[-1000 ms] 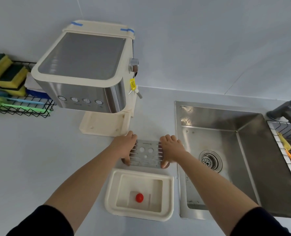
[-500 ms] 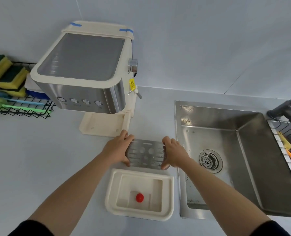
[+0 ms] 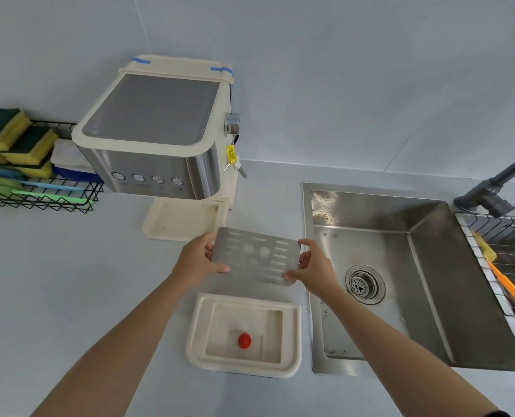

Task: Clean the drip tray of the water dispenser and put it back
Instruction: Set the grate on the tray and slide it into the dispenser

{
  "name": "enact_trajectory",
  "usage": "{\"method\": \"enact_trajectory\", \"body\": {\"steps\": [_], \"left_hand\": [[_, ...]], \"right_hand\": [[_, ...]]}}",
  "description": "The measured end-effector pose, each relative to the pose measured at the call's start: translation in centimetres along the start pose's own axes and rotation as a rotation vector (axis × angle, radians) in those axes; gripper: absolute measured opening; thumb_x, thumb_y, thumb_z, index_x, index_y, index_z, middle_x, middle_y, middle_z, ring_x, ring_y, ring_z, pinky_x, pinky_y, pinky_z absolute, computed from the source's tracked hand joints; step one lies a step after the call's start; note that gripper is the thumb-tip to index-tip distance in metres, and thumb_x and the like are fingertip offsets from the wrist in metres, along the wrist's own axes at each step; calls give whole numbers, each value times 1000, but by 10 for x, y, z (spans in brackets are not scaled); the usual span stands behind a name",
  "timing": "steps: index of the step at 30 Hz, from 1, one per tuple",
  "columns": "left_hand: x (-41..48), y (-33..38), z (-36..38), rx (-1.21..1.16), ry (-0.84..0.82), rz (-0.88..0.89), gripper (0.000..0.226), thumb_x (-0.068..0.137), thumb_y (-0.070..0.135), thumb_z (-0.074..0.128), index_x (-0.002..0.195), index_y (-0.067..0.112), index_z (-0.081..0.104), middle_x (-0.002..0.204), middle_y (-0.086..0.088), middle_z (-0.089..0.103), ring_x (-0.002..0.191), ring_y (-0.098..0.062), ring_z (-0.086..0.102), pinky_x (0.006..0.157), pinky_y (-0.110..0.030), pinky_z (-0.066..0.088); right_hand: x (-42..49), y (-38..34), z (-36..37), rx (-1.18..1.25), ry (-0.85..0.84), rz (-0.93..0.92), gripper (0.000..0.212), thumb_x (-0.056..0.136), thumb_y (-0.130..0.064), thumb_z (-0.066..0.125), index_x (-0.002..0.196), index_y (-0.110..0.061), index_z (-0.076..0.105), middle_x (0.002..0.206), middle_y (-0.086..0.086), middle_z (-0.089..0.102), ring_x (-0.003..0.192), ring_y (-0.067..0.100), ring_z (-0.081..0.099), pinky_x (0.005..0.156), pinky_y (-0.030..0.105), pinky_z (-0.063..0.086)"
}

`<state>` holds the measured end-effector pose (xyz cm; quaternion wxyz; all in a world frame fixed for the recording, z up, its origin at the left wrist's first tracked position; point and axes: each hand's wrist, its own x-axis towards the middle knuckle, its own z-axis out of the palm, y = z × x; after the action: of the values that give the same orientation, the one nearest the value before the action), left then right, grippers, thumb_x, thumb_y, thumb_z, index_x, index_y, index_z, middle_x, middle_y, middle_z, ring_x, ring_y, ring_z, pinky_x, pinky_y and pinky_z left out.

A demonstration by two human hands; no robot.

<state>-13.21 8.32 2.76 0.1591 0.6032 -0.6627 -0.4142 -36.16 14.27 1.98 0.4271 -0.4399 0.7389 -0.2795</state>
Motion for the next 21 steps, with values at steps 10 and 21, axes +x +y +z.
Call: {"method": "enact_trajectory", "body": {"steps": [10,21], "left_hand": [[-86,-11,-1,60,-64,15,66,62,14,81,122,19,53,84,7,49,79,-12,49,63,-12,37],[-128,-30,23,248,-204,-116,87,77,26,70,144,9,17,120,0,41,110,-11,41,98,-21,38]], "right_hand": [[-80,24,6,170,-55,81,72,64,4,77,128,-6,44,76,-1,52,67,12,50,68,22,48],[-114,29,21,-145,-85,-8,43,73,-4,71,113,-14,60,72,-14,45,63,1,44,56,0,41]]}}
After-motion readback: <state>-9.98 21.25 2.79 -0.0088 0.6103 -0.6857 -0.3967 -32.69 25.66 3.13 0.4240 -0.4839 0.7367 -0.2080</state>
